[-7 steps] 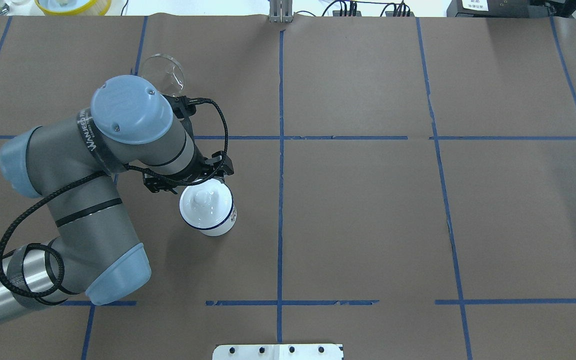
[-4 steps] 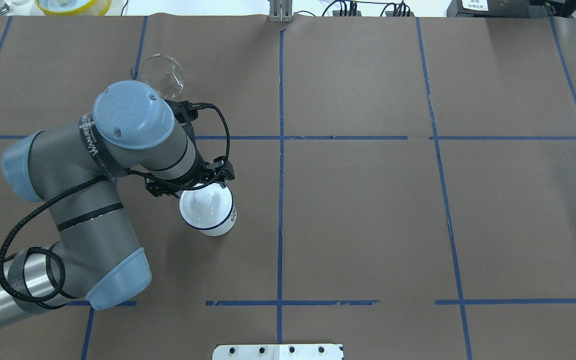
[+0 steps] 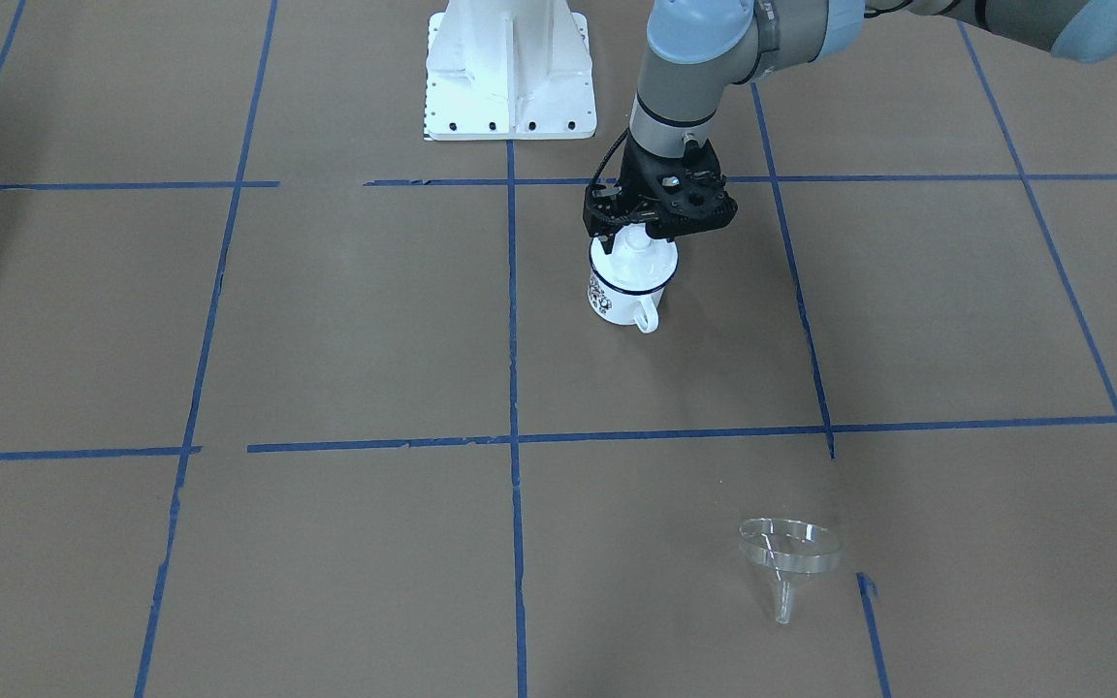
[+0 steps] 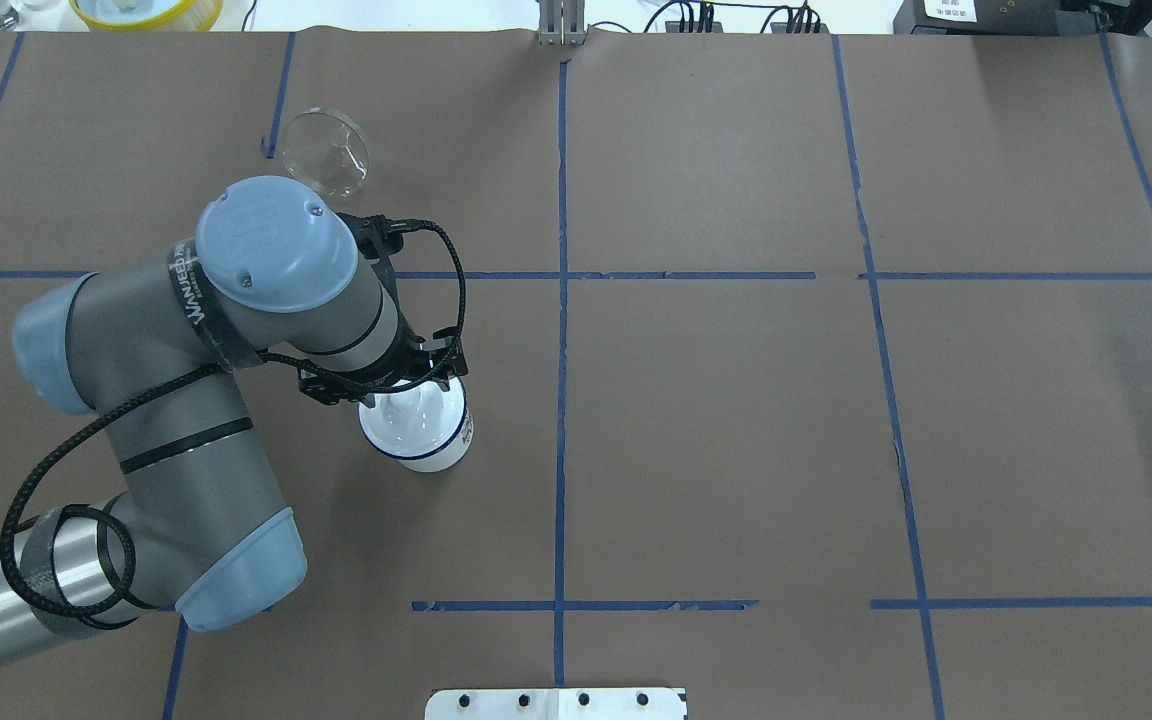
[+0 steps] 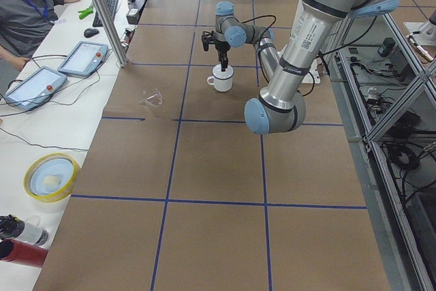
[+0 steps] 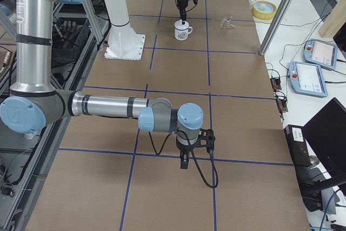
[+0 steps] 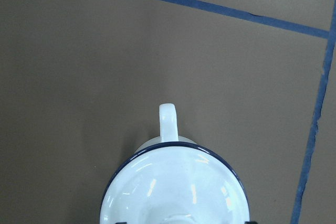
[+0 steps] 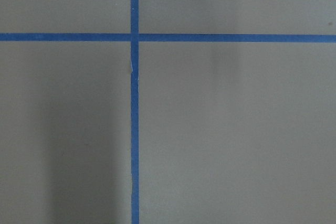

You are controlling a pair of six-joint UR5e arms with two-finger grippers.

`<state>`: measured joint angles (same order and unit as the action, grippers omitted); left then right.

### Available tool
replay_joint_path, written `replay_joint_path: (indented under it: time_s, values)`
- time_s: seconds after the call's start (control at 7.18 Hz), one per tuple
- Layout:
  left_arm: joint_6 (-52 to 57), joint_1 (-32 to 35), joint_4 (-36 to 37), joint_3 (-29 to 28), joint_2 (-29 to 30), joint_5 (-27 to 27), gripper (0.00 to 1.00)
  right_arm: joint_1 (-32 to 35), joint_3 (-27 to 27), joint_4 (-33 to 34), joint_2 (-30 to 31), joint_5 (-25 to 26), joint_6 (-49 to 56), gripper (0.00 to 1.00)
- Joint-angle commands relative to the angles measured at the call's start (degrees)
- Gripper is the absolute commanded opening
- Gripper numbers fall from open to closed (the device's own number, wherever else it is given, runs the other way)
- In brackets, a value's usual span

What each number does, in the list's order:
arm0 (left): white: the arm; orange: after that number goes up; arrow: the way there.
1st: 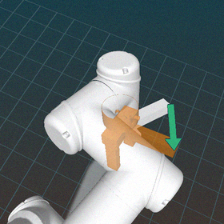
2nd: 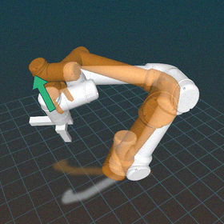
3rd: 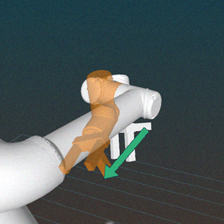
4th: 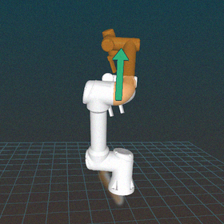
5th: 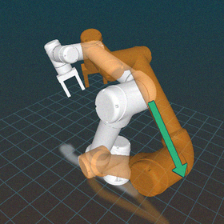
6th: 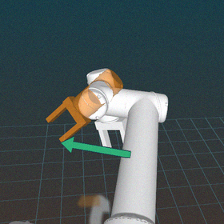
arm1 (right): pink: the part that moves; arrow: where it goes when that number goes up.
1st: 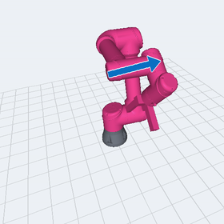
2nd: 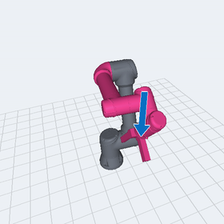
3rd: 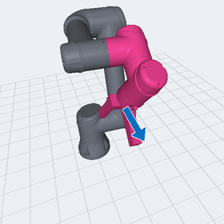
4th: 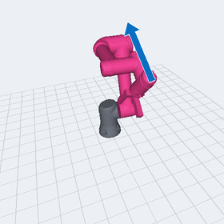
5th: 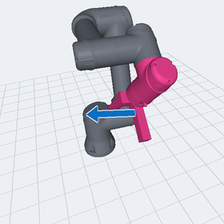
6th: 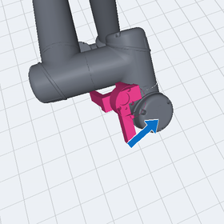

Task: Place funnel on cup
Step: 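Lower the left gripper and close it on the white funnel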

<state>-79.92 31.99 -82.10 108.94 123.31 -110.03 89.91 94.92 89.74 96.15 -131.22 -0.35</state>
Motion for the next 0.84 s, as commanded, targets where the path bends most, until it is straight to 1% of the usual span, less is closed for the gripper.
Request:
replay_joint_path:
  time_s: [0.0,0.14,0.28,0.42,0.7]
  values:
    - [-0.06,-0.17,0.01,0.13,0.0,-0.1,0.71,0.0,-0.09,0.0,0.0,0.0,0.0,1.0]
    - [-0.06,-0.17,0.01,0.22,0.0,-0.1,0.62,0.0,0.0,0.0,0.0,0.0,0.0,1.0]
    - [-0.15,-0.17,0.19,0.4,0.0,-0.18,0.3,0.0,0.0,0.0,0.0,0.0,0.0,1.0]
    - [-0.15,-0.17,0.36,0.74,0.0,-0.18,0.0,0.0,0.0,0.0,0.0,0.0,0.0,1.0]
    - [-0.06,0.26,0.89,2.67,-0.09,-0.1,0.0,0.0,0.0,0.0,0.0,0.0,0.0,1.0]
